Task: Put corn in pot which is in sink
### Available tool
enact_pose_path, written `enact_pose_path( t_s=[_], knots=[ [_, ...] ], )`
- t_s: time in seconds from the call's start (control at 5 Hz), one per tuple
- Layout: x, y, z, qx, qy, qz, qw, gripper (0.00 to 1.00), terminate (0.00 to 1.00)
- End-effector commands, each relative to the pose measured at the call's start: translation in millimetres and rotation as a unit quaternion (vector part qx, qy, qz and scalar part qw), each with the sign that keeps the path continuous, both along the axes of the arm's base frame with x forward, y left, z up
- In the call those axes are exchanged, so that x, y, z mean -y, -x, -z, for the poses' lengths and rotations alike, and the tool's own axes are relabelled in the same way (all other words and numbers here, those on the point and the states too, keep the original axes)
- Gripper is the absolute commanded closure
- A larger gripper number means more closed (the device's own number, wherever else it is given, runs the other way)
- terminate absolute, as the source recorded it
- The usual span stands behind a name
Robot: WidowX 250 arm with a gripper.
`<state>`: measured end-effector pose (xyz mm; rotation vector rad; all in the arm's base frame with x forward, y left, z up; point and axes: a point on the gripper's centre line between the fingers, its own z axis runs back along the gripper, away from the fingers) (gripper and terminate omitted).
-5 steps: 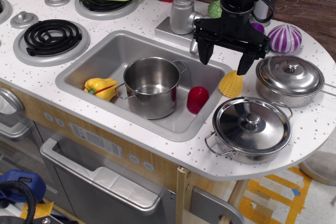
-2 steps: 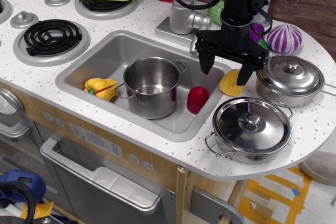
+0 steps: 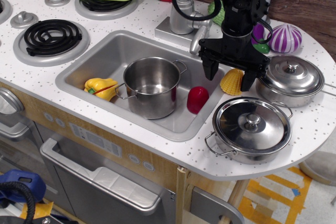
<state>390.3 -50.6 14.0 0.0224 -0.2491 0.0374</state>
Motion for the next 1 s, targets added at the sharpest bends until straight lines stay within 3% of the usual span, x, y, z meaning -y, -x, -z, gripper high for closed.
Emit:
enact_pose_path(
  t_s=[0.0,0.2,0.6,0.8],
  knots=[
    [-4.3,-7.2,-7.6,0.023,0.015,-0.001,0.9996,0.0,0.0],
    [-7.4,-7.7,-8.1,0.019,0.011,0.001,0.9998,1.0,0.0],
    [-39.9,0.9,-38.3,-0.014,-0.06,0.016,0.998,1.0,0.0],
    [-68.2,8.2,-50.4,-0.026,-0.079,0.021,0.9963,1.0,0.0]
  ],
)
